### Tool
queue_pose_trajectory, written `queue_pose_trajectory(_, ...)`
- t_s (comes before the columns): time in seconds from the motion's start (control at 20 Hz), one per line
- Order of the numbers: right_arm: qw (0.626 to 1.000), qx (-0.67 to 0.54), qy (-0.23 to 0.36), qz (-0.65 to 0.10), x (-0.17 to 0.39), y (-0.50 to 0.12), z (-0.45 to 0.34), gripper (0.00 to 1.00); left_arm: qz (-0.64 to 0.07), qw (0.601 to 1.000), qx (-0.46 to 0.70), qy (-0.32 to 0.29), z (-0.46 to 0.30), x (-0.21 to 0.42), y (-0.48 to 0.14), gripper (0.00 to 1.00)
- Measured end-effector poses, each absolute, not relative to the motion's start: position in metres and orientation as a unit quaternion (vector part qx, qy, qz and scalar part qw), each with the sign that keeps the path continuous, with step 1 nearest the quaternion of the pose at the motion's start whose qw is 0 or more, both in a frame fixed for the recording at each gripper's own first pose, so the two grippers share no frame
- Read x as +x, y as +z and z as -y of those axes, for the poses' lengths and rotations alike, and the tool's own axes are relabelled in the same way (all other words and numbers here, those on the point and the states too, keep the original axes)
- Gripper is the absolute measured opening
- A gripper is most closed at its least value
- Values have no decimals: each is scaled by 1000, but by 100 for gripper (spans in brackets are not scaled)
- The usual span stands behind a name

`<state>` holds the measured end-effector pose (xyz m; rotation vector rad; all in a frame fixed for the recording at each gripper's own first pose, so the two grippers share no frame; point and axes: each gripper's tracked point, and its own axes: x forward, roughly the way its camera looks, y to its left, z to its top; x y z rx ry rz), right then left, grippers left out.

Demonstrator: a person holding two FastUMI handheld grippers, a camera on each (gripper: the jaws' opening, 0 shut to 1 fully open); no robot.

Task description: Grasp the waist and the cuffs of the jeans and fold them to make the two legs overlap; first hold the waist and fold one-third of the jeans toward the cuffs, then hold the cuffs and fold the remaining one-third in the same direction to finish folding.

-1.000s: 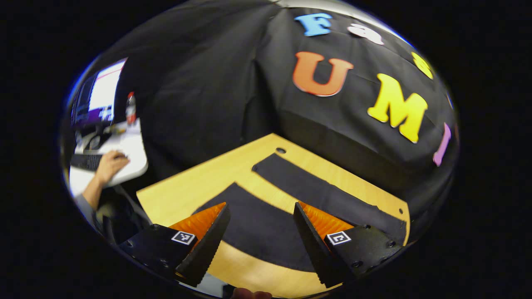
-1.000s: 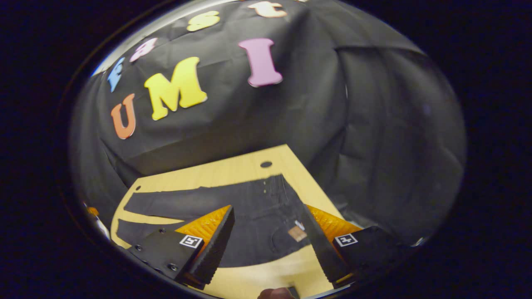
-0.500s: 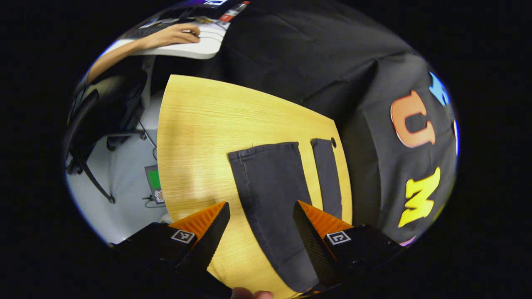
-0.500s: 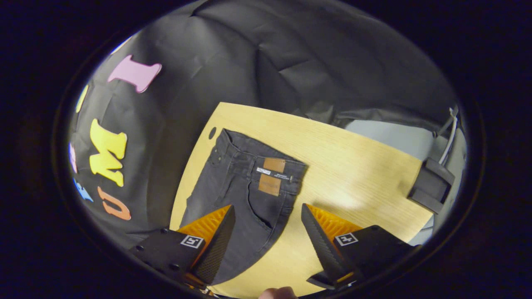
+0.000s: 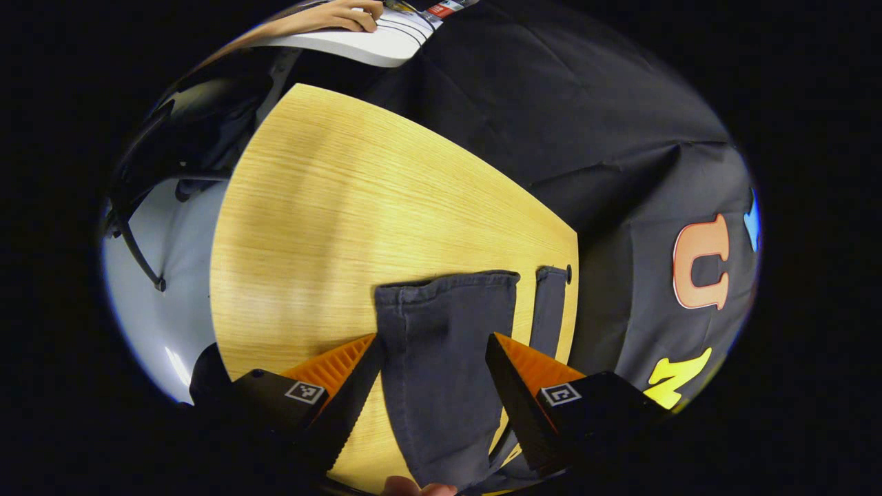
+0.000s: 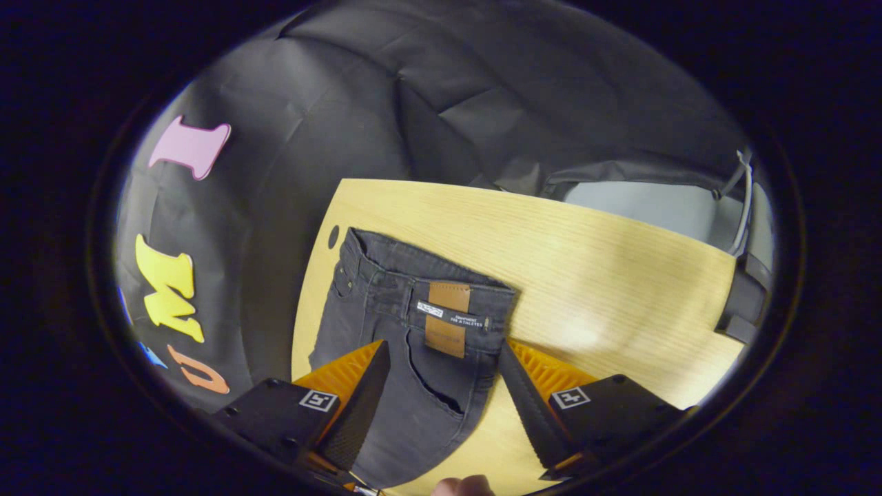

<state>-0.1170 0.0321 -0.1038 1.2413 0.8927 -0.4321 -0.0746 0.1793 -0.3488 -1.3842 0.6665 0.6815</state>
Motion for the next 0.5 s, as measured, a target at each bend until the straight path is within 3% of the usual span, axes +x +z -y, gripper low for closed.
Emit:
queue_pose_trajectory(0.05, 699, 561, -195, -398, -115, -103, -32, 93, -298, 669, -613, 297, -178, -67, -349, 98)
queue_pose_trajectory(0.1, 698, 563, -199, -396, -115, -102, -32, 98, -301, 673, -609, 292, -178, -61, -351, 98)
queue_pose_trajectory(0.15, 696, 561, -201, -400, -113, -103, -32, 98, -305, 678, -605, 285, -176, -54, -350, 89)
queue_pose_trajectory(0.2, 695, 557, -204, -406, -115, -104, -33, 92, -308, 683, -600, 280, -174, -47, -351, 97)
queue_pose_trajectory(0.3, 687, 540, -221, -433, -118, -109, -32, 98, -318, 692, -589, 271, -173, -37, -349, 96)
queue_pose_trajectory(0.35, 680, 528, -240, -449, -123, -111, -28, 96, -327, 692, -584, 270, -171, -35, -352, 95)
queue_pose_trajectory(0.4, 673, 521, -253, -461, -125, -112, -25, 72, -334, 693, -580, 269, -168, -31, -357, 87)
queue_pose_trajectory(0.45, 666, 518, -261, -470, -126, -112, -23, 74, -339, 693, -578, 265, -167, -28, -359, 81)
queue_pose_trajectory(0.5, 660, 504, -277, -483, -133, -115, -20, 65, -346, 692, -575, 264, -166, -27, -362, 70)
